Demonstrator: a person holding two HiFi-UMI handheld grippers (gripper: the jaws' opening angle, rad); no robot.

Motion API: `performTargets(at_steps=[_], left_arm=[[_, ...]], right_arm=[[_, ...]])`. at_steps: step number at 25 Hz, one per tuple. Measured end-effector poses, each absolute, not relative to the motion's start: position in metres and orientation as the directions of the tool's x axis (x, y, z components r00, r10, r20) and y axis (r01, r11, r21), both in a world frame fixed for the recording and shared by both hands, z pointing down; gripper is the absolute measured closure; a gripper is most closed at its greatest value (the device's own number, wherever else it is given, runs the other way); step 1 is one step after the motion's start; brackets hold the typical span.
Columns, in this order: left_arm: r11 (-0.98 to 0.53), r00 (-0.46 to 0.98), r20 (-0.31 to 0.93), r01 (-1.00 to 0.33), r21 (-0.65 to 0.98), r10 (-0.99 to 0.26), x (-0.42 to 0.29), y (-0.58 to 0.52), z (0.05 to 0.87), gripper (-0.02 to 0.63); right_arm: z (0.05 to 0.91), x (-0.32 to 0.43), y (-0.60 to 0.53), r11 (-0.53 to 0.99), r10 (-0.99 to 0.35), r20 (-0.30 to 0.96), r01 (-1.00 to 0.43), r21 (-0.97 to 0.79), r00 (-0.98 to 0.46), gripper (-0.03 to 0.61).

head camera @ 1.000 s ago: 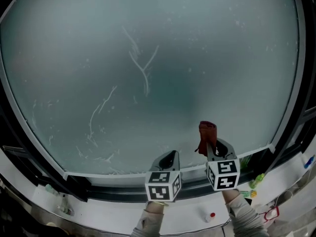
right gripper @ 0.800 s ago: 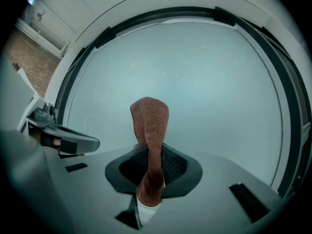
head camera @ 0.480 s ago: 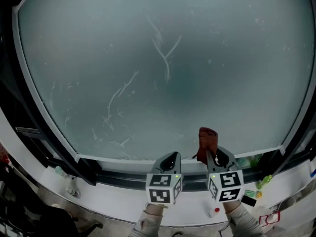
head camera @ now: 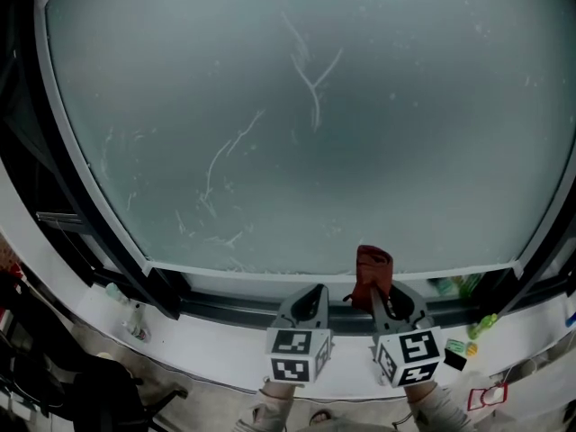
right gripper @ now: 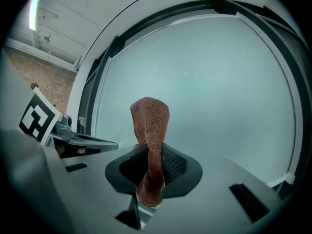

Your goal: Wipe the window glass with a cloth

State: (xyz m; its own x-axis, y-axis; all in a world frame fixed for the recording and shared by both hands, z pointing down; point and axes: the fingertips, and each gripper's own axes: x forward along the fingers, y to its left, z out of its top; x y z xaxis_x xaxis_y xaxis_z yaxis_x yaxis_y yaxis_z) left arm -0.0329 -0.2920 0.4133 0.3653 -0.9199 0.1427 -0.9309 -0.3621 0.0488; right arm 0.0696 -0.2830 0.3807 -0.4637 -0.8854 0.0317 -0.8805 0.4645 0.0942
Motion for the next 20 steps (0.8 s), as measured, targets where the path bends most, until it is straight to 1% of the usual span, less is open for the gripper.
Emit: performTargets(at_steps=[9, 20], left_arm=[[-0.369, 0.377, 0.121, -0.926, 0.082, -0.918, -0.031, -0.269, 0.416, 0.609], [-0.392, 0.397, 0.112, -0.918, 0.067, -0.911, -0.023, -0.272, 0.410, 0.609]], right_arm=[[0.392, 0.068, -0.255, 0.468, -0.884, 0.033, -0.882, 0.060, -0.466, 0.529], [0.381, 0.074, -0.253, 0.462, -0.887, -0.001, -0.886, 0.048, -0.463, 0.529]])
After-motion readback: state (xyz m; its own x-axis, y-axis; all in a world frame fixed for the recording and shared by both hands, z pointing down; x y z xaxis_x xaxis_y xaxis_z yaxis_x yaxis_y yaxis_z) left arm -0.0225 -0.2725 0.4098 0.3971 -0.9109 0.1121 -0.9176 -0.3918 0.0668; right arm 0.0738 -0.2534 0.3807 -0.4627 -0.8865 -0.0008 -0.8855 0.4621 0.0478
